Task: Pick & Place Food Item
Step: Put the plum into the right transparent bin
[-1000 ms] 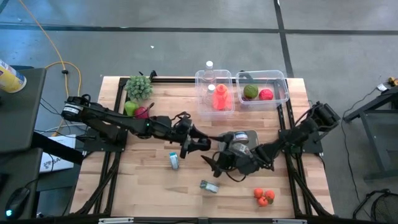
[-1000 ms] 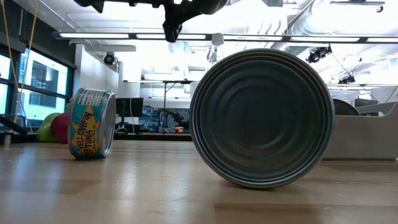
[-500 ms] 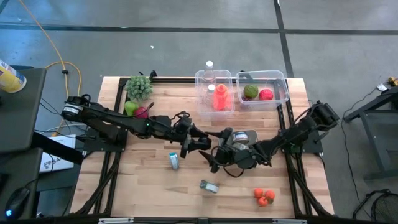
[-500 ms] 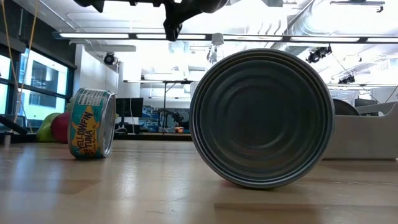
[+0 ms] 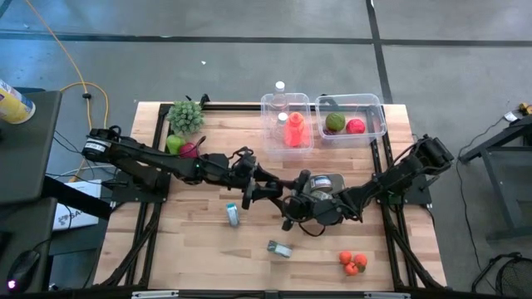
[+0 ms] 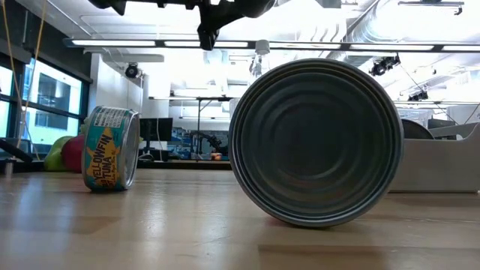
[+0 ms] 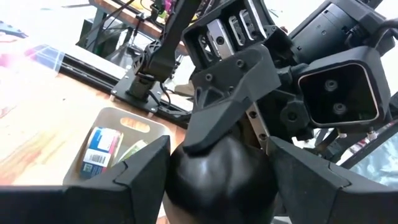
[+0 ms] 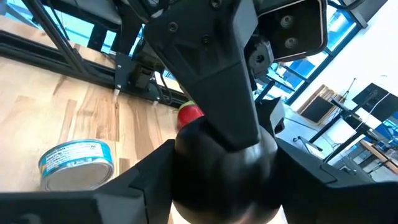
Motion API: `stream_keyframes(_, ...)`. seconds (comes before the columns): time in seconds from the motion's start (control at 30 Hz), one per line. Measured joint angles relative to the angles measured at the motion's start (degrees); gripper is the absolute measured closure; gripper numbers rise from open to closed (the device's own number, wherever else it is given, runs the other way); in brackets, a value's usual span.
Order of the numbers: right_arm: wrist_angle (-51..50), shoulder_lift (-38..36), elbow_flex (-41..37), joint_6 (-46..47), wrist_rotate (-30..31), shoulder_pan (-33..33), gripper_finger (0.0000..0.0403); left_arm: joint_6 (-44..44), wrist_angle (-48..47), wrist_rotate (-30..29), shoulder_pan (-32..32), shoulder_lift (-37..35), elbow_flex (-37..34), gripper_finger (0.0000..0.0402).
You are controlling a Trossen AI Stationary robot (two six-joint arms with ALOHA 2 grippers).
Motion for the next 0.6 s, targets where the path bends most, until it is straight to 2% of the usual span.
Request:
stream_keyframes(0.2,-1.7,0.0,0.1,1.6,-1.1,0.4,0.0191,4.5,0.7,0.4,0.0,0.0,0.0,0.0152)
stream_keyframes(0.3,-3.9,0.0,0.0,3.6,-1.3,1.0,0.0186,13.0,2.9,0.7,-0.1,-0.1,0.0,0.0150)
stream_keyframes(0.5,-8.5,0.0,0.0,7.1,-1.1,2.4,0.0200,16.7,3.6,0.7,-0.1,0.0,0.0,0.0119)
stream_keyframes(0.6,-13.7,0.0,0.0,11.4,4.2,3.3,0.0196,17.7,3.5,0.4,-0.1,0.0,0.0,0.0100)
